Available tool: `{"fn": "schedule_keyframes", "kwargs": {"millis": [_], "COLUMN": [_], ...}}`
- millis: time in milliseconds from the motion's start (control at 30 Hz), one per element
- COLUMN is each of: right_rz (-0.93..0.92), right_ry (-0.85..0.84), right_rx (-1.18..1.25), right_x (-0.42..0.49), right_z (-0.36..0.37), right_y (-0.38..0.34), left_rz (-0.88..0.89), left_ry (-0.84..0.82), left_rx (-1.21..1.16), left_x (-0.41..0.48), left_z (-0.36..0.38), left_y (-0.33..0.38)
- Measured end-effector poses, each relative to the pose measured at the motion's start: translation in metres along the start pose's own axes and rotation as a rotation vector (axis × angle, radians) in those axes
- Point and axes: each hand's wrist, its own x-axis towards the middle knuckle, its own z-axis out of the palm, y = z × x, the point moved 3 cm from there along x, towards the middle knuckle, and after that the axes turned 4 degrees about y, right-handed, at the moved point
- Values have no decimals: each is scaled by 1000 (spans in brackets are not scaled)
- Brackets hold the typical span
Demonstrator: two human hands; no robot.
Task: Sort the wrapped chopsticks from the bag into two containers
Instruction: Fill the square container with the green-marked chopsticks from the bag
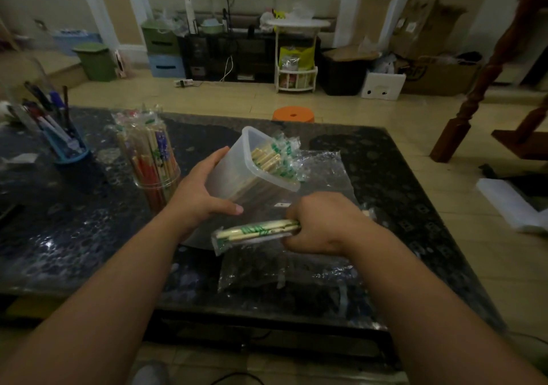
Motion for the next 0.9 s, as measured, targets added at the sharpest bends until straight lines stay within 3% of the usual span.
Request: {"fn": "schedule_keyframes", "kwargs": {"millis": [133,233,433,567,667,767,900], "right_rz": [-5,-32,10,168,238,295,271], "right_ry": [366,674,780,862,1096,1285,1312], "right_rx": [-87,-2,30,308,585,659,1136], "right_x": [-3,-4,-3,-2,-4,-6,-10], "right_z": [-5,-7,-5,-8,-16,-26,-33], "right_y": [8,16,27,31,37,39,32], "left_rz": [-4,0,-6,12,14,12,16], "left_ry": [7,8,12,8,-5,-11,-37], "left_rx": [10,-5,27,28,33,41,61], "left_x": [-1,-1,-1,-2,-2,-2,-2], "left_z": [1,1,-1,-1,-1,0,1], "left_y": [1,1,2,2,2,2,3]}}
